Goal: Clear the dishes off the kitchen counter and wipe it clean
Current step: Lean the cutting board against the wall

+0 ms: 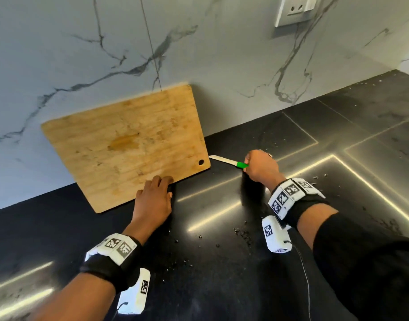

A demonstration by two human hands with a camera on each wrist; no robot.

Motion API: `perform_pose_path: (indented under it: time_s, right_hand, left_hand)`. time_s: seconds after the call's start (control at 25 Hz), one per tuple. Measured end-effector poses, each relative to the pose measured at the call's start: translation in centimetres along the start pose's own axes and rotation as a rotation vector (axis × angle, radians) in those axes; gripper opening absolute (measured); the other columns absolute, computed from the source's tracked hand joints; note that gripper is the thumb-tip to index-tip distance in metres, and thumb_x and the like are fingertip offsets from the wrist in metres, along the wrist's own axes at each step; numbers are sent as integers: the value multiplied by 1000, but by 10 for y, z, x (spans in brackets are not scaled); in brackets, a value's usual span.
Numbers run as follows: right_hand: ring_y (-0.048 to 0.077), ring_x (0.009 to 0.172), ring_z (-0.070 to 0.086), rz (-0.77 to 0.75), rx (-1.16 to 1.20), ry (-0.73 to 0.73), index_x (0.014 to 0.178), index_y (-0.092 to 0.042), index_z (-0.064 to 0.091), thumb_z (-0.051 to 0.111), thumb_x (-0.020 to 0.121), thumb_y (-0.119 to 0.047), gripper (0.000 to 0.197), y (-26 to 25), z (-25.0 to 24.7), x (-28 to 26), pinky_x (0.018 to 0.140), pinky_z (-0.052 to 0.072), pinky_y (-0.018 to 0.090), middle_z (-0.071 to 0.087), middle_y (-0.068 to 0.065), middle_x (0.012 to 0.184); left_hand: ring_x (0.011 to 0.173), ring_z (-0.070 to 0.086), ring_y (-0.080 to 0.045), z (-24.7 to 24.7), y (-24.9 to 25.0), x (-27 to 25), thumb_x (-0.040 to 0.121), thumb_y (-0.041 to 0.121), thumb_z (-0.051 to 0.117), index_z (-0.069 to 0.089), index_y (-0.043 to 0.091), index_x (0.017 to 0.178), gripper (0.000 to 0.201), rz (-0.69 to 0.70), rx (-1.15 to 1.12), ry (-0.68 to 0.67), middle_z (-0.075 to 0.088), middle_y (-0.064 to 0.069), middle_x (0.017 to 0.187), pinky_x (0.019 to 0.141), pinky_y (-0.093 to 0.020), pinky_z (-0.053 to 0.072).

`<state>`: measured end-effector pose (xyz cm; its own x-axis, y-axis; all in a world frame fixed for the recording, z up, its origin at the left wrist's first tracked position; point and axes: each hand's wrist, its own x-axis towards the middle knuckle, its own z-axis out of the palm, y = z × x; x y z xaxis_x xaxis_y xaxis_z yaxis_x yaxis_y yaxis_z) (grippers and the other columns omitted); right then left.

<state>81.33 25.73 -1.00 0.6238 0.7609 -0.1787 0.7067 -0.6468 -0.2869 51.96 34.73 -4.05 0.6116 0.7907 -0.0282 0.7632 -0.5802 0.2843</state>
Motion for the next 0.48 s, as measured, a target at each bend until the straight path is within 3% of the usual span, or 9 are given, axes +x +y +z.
perform_pose_path:
  time_s: [0.16, 0.24, 0.32, 0.4, 0.48]
  right_hand:
    - [38, 116, 52, -103, 32, -11, 110, -21, 67, 59, 87, -13, 25, -40, 4, 44, 97, 47, 43, 56, 13, 119]
    - [37, 121, 47, -146, 14, -32, 123, -21, 62, 60, 89, -13, 35, -57, 9, 54, 100, 44, 44, 53, 14, 124]
    - [37, 121, 47, -169, 52, 51, 133, -19, 54, 61, 86, -10, 48, -70, 14, 52, 100, 41, 45, 52, 14, 126]
    - [31, 112, 52, -170, 324, 191, 125, -16, 58, 60, 79, -4, 48, -81, 20, 40, 96, 44, 40, 58, 11, 117]
    - [24, 103, 58, -163, 639, 138, 115, -17, 62, 61, 78, -5, 38, -93, 27, 28, 86, 47, 33, 62, 6, 109]
  left_hand:
    - [122, 42, -25, 0, -7, 0, 98, 29, 48, 39, 28, 141, 44, 9, -2, -47, 42, 1, 136, 99, -44, 38]
    - [123, 41, -23, -2, -10, 1, 98, 32, 47, 39, 29, 141, 43, 22, 2, -69, 41, 3, 136, 101, -42, 37]
    - [121, 44, -20, -6, -15, -2, 97, 35, 50, 45, 30, 135, 39, 11, -31, -87, 45, 6, 130, 99, -39, 39]
    - [111, 53, -16, -15, -26, -10, 93, 35, 57, 57, 32, 118, 25, -95, -132, -66, 54, 10, 116, 91, -36, 46]
    - [96, 61, -17, -31, -42, -20, 90, 33, 59, 62, 34, 95, 6, -331, -214, -23, 61, 13, 98, 78, -33, 50]
